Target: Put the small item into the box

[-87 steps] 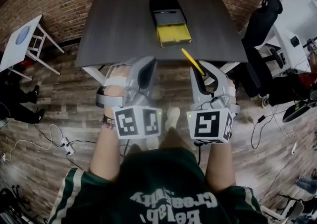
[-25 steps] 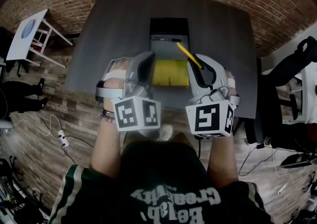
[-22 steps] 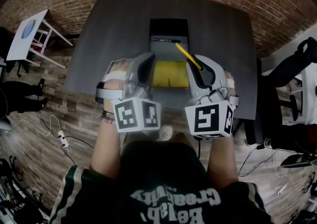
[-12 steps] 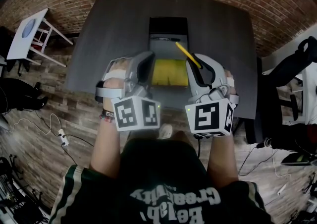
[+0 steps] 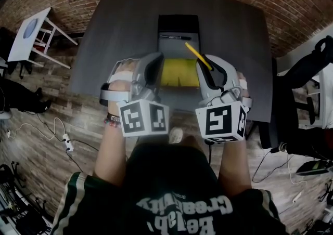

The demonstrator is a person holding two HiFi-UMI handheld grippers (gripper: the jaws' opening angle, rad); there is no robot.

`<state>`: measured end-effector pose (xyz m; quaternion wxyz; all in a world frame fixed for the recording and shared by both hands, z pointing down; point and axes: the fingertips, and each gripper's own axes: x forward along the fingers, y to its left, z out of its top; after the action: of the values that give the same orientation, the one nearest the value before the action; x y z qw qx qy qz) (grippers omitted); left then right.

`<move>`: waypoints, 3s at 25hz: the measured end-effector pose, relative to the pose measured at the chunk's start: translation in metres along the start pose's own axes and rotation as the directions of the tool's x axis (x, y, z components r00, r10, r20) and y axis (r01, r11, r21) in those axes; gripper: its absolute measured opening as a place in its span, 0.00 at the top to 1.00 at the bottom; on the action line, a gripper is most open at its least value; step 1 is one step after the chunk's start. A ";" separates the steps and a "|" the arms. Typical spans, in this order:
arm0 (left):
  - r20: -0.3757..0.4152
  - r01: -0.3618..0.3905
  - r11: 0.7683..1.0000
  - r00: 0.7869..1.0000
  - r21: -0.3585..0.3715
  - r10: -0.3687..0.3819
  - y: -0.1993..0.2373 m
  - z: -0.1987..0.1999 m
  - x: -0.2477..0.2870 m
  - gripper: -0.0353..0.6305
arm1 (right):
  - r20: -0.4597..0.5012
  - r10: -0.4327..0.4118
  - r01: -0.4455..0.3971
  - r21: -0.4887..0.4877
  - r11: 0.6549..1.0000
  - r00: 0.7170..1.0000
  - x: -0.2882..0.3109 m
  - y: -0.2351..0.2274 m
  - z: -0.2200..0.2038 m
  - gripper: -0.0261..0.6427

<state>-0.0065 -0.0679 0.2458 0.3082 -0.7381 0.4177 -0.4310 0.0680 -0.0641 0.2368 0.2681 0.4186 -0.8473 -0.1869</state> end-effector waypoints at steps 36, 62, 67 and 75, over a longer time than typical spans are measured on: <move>0.086 0.142 0.990 0.986 -0.019 -0.139 0.024 -0.060 0.088 0.94 | -0.157 -0.028 0.035 0.044 0.998 0.987 0.099 -0.002 -0.008 0.88; -0.041 0.250 0.964 0.966 -0.096 -0.254 -0.038 -0.093 0.151 0.94 | -0.175 0.174 -0.152 0.129 0.980 0.969 0.155 0.017 -0.077 0.88; -0.050 0.271 0.957 0.959 -0.105 -0.278 -0.052 -0.099 0.160 0.94 | -0.192 0.210 -0.182 0.157 0.971 0.959 0.162 0.030 -0.095 0.88; -0.070 0.309 0.943 0.945 -0.124 -0.319 -0.075 -0.111 0.170 0.94 | -0.210 0.262 -0.223 0.192 0.956 0.942 0.172 0.046 -0.116 0.88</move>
<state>-0.0323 -0.1938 0.4200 0.1752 -0.7913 0.3315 -0.4829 0.0235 -0.1873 0.4041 0.3511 0.3506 -0.8677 -0.0308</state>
